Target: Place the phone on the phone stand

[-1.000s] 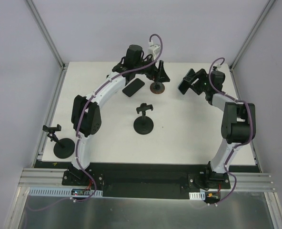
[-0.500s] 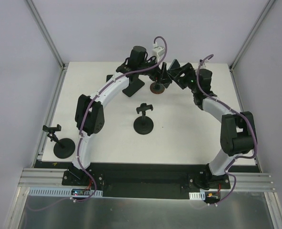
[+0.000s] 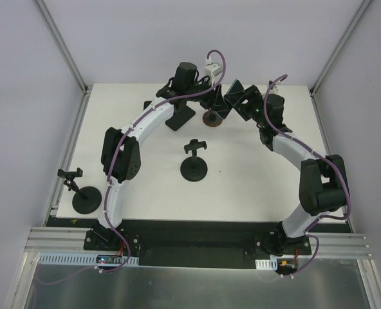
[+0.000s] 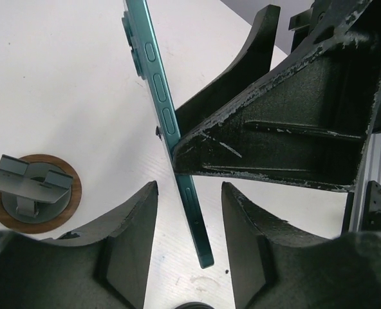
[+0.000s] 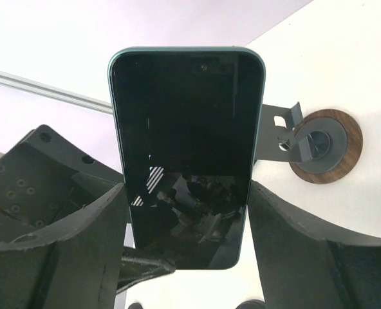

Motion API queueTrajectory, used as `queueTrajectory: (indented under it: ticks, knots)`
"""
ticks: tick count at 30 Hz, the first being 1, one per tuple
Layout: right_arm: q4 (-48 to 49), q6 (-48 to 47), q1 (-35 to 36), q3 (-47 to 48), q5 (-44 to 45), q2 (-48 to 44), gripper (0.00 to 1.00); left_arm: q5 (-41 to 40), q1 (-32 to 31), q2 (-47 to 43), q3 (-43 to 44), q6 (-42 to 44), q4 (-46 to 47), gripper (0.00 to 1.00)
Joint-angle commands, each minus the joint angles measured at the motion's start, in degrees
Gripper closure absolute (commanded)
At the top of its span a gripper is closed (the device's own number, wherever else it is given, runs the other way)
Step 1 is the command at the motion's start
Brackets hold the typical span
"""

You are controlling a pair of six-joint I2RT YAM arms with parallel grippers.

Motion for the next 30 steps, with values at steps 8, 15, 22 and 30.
queueTrajectory:
  ticks: [8,15,22,30]
  knots:
    - [-4.4,-0.6,5.5,4.4,5.7,-7.0,0.99,-2.9,-0.2,-2.0,0.6,4.1,-0.6,1.00]
    - [-8.5,-3.8,4.5,4.7,8.1,-9.2,0.44,-5.3,-0.2,-4.6,-1.2,4.7,-0.6,1.00]
    - [-10.4,-11.8,-2.9,7.0,-5.9,-8.8,0.09,0.4,1.7,-6.9,-1.4,-1.1,0.7,1.00]
    - [-8.5,-24.2,-5.5,10.1,-27.2,-6.4,0.12,10.2,7.0,-17.9,-20.5,-24.0,32.4,1.00]
